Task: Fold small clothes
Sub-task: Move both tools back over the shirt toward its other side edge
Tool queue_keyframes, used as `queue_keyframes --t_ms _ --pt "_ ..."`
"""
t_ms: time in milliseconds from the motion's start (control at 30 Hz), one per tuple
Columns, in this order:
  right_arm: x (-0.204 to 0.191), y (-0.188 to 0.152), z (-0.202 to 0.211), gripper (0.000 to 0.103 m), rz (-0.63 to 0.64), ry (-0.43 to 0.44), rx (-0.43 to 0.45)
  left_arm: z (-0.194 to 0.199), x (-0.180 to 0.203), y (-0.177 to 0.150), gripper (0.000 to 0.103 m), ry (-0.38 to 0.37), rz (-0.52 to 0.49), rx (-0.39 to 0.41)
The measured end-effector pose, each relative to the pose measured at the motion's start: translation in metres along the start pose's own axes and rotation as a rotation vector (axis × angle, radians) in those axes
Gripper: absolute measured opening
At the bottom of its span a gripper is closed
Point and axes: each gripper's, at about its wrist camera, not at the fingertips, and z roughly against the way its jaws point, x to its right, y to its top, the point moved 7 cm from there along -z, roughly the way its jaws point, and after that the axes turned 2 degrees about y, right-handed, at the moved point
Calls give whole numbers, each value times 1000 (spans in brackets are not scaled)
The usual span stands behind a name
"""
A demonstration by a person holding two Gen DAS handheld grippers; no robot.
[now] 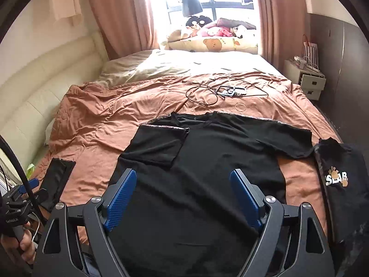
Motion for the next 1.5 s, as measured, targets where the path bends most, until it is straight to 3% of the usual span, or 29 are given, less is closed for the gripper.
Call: queue_keyframes --t_ms 233,467,633,800,1133,1500 --pt "17 -18 27 82 -32 -50 -11 13 24 -21 103 25 -52 22" --pt "42 -41 32 85 -36 -62 -98 6 60 -42 103 -43 -74 -11" --pt "58 -42 46 103 -18 -72 -69 -3 93 -52 103 -97 -107 -29" --pt "79 -58 58 103 -34 -76 -59 -8 126 -64 103 -158 -129 -46" --pt "113 -85 83 103 -96 -80 -38 -13 172 -81 103 -175 -135 -75" --pt "160 -83 69 103 -231 -118 22 -38 208 -64 103 -223 -182 -72"
